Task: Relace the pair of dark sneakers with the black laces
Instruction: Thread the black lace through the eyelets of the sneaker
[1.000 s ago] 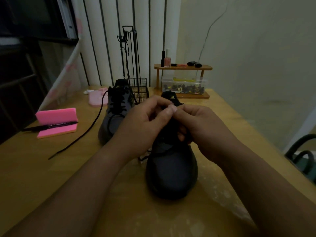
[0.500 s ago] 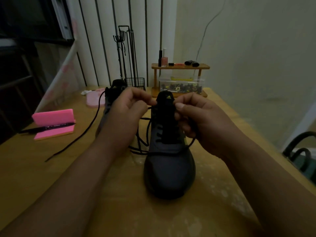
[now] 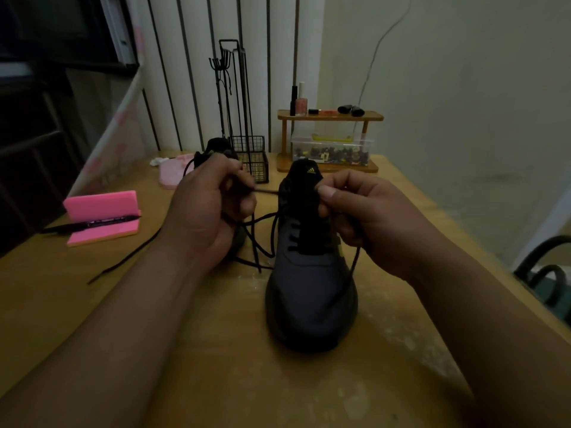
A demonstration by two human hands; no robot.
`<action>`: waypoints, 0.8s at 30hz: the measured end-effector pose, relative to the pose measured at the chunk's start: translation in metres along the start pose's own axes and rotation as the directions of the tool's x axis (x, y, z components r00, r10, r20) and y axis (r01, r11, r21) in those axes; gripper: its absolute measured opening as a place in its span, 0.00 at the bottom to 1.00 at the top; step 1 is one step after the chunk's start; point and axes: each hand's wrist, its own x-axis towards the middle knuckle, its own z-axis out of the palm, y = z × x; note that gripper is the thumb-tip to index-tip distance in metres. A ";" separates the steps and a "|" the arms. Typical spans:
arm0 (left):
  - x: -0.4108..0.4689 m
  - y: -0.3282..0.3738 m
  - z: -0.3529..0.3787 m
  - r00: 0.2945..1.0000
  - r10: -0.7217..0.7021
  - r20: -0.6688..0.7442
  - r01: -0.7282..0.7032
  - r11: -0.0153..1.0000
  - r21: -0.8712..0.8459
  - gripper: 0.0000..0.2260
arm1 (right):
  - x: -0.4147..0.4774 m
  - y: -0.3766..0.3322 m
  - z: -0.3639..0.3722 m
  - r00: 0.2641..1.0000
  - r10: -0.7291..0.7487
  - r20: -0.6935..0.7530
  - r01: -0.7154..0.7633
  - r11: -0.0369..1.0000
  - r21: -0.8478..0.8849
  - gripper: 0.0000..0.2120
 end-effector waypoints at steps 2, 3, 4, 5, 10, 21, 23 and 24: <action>0.002 -0.002 -0.005 0.999 0.004 0.050 -0.010 0.994 0.107 0.14 | 0.001 0.001 -0.003 1.000 0.009 -0.024 -0.009 1.000 0.005 0.03; 0.002 -0.002 -0.007 0.997 0.015 0.079 -0.031 0.979 0.200 0.14 | 0.001 0.001 -0.004 0.999 0.007 -0.031 -0.007 1.000 0.010 0.03; 0.002 -0.003 -0.009 0.994 0.038 0.106 -0.071 0.942 0.327 0.12 | 0.001 0.001 -0.004 0.999 0.004 -0.036 -0.004 1.000 0.009 0.03; 0.001 -0.003 -0.010 0.988 0.080 0.132 -0.134 0.869 0.475 0.08 | 0.001 0.001 -0.004 0.999 -0.001 -0.038 0.001 1.000 -0.005 0.03; -0.015 -0.005 0.006 0.908 0.067 0.414 -0.383 0.532 0.755 0.10 | -0.003 0.001 0.005 0.998 -0.062 0.025 0.064 0.993 -0.096 0.04; -0.003 -0.002 -0.009 0.969 0.128 0.211 -0.243 0.645 0.725 0.10 | 0.002 0.002 -0.008 0.999 -0.029 -0.044 0.026 0.998 -0.059 0.04; 0.001 -0.004 -0.015 0.973 0.137 0.185 -0.230 0.594 0.771 0.11 | 0.003 0.002 -0.014 0.996 -0.035 -0.083 0.028 0.996 -0.080 0.05; 0.001 -0.005 -0.015 0.972 0.136 0.189 -0.233 0.560 0.795 0.09 | 0.003 0.002 -0.014 0.995 -0.046 -0.091 0.037 0.994 -0.104 0.05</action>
